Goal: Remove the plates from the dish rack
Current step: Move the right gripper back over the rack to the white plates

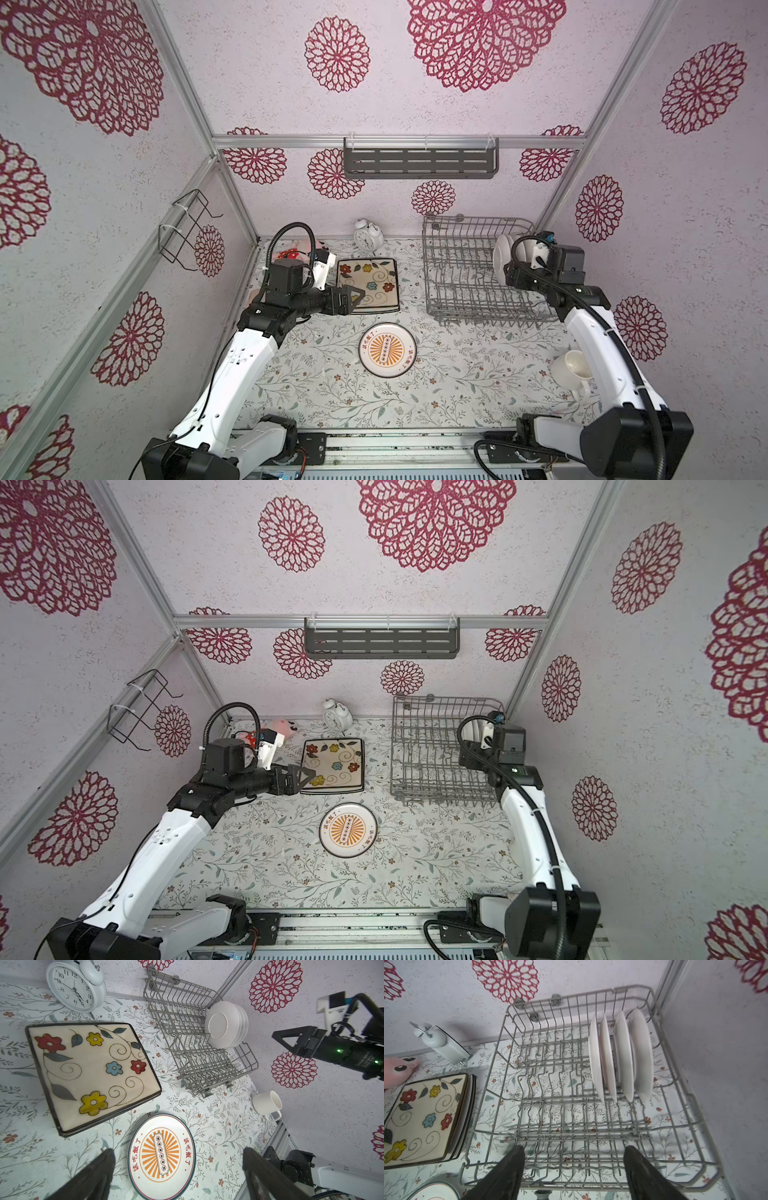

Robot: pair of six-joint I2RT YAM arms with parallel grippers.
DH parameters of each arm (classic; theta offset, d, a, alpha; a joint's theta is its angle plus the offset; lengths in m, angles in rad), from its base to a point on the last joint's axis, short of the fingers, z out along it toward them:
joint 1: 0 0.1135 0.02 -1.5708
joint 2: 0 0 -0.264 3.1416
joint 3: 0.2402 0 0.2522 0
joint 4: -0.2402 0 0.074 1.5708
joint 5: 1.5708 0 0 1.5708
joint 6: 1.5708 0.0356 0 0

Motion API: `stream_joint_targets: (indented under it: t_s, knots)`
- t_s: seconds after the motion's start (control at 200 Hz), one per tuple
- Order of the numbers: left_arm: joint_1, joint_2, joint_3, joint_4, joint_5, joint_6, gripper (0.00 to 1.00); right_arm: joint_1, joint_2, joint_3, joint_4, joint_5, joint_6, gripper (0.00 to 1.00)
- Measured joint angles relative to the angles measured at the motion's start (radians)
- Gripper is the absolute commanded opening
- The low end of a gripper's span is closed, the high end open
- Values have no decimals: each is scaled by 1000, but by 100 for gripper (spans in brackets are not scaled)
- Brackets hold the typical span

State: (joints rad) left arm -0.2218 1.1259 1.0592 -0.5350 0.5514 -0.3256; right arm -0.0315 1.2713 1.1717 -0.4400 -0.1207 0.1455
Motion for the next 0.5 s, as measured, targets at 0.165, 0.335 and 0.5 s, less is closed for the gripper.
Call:
stream_joint_targets:
  t_s: [0.165, 0.335, 0.5]
  knots:
    - [0, 1, 10, 11, 9, -2, 97, -15, 76, 10, 6, -63, 38, 71]
    - [0, 14, 16, 27, 21, -4, 97, -19, 125, 21, 45, -55, 42, 67]
    - [0, 40, 24, 26, 31, -4, 97, -21, 172, 21, 92, -31, 37, 62]
